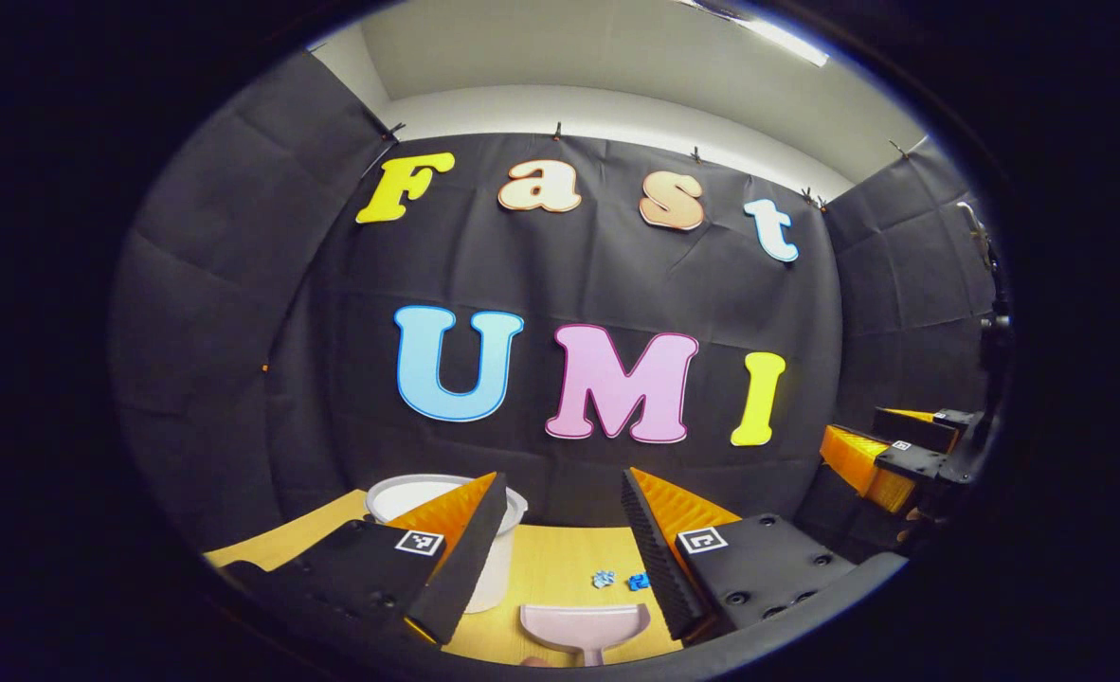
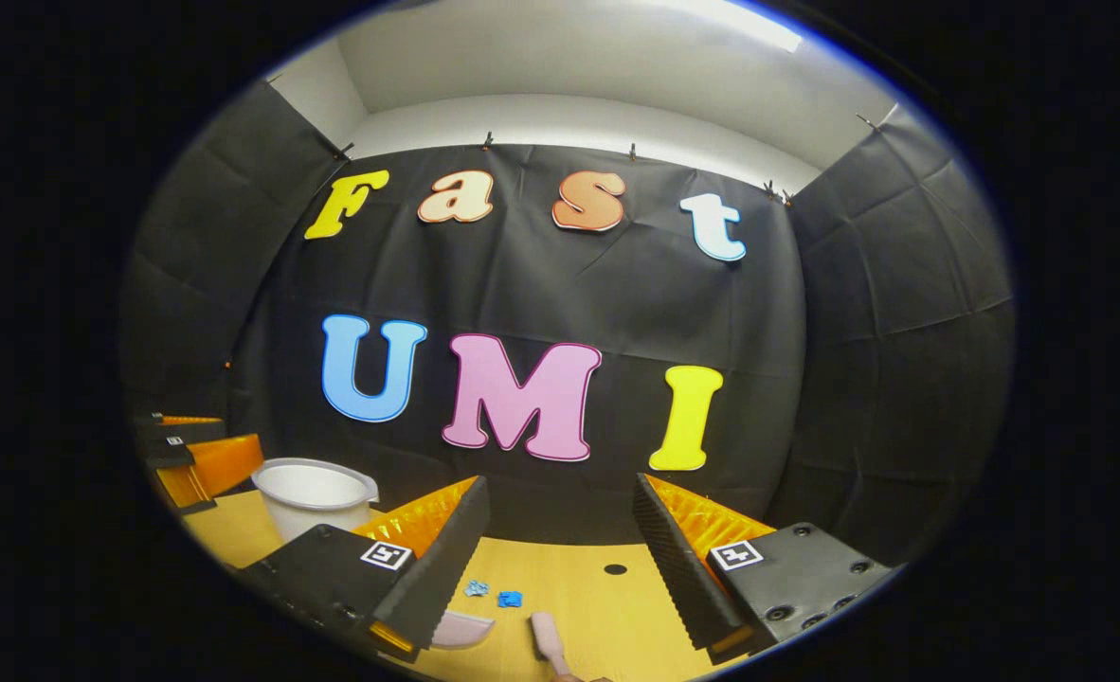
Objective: Pick up the small broom and dustpan from the desktop, sweep the trash into the dustpan with the broom, and then empty the trash into the garbage bin.
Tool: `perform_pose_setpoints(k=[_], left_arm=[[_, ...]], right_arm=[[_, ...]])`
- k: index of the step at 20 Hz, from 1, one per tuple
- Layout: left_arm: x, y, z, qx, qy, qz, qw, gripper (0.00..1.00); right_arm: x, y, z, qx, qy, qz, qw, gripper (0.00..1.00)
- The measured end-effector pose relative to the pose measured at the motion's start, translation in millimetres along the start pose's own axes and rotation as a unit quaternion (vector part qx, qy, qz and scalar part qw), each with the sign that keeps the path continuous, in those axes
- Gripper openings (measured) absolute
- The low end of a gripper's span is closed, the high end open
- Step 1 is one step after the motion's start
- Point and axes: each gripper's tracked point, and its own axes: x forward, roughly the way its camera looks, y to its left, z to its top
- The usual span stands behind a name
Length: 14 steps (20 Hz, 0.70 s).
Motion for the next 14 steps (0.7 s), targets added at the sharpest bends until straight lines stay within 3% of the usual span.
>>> perform_pose_setpoints(k=[4, 14], left_arm=[[-0.1, -17.4, -7.4, 0.051, 0.000, -0.036, 0.998, 0.72], [18.6, -37.4, -36.1, -0.003, 0.060, -0.076, 0.995, 0.72]], right_arm=[[2.2, -8.3, -10.3, -0.015, 0.011, -0.001, 1.000, 0.97], [8.4, -18.0, -28.6, -0.030, 0.038, -0.003, 0.999, 0.98]])
